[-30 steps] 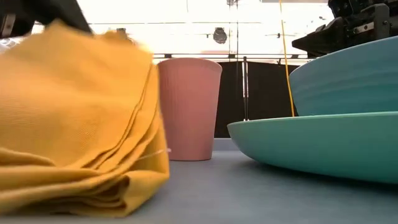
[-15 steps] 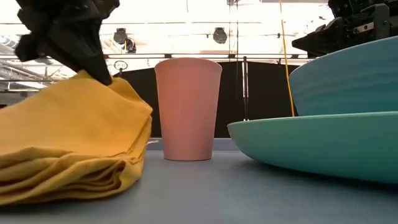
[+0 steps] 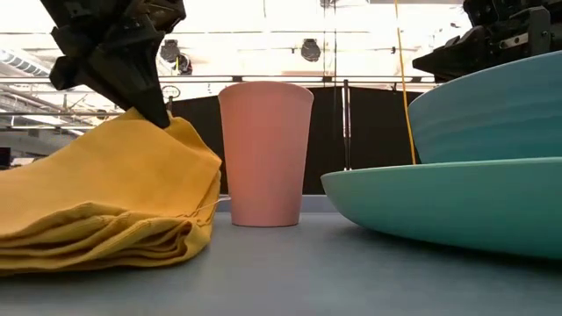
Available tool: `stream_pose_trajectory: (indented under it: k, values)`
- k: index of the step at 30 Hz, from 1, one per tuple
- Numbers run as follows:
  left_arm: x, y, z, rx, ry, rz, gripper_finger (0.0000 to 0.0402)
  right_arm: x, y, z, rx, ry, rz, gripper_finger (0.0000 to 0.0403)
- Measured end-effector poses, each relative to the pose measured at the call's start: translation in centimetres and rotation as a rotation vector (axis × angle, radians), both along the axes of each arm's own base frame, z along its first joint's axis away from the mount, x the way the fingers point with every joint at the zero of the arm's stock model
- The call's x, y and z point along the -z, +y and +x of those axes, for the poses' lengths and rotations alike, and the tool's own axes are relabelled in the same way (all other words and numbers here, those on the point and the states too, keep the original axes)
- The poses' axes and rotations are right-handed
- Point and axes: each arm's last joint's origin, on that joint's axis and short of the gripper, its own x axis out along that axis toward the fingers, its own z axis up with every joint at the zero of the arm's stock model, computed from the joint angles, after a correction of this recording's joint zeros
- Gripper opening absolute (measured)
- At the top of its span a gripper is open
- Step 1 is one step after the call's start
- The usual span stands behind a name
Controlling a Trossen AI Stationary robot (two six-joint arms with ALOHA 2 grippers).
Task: Set up tray
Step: Put the yellow napkin on the blue serving tray to the left of the green plate
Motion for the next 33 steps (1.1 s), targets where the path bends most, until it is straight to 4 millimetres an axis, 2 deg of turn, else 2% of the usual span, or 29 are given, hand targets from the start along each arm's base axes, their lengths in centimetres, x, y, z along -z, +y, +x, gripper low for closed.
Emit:
stream_pose_trajectory:
  k: [5, 16, 26, 28, 30, 33]
  values:
    - [0.0, 0.2, 0.1, 0.037, 0.018, 0.022, 0.0039, 0.1, 0.0, 0.0, 0.001, 0.013, 0.011, 0.0000]
    - [0.0, 1.3, 0.6, 0.142, 0.092, 0.053, 0.0162, 0.1, 0.0, 0.0, 0.003, 0.013, 0.024, 0.0000]
    - [-3.3, 2.7, -1.8, 0.160, 0.130, 0.000, 0.0222, 0.1, 0.0, 0.0, 0.002, 0.012, 0.021, 0.0000]
    - [-3.7, 1.9, -1.8, 0.234, 0.108, -0.063, 0.0226, 0.1, 0.0, 0.0, 0.002, 0.010, 0.021, 0.0000]
    - [-3.7, 0.3, -1.6, 0.339, 0.059, -0.111, 0.0227, 0.0, 0.0, 0.0, 0.002, 0.004, 0.018, 0.0000]
    - [-2.5, -2.8, -0.6, 0.477, -0.031, -0.116, 0.0227, 0.0, 0.0, 0.0, 0.001, -0.004, 0.014, 0.0000]
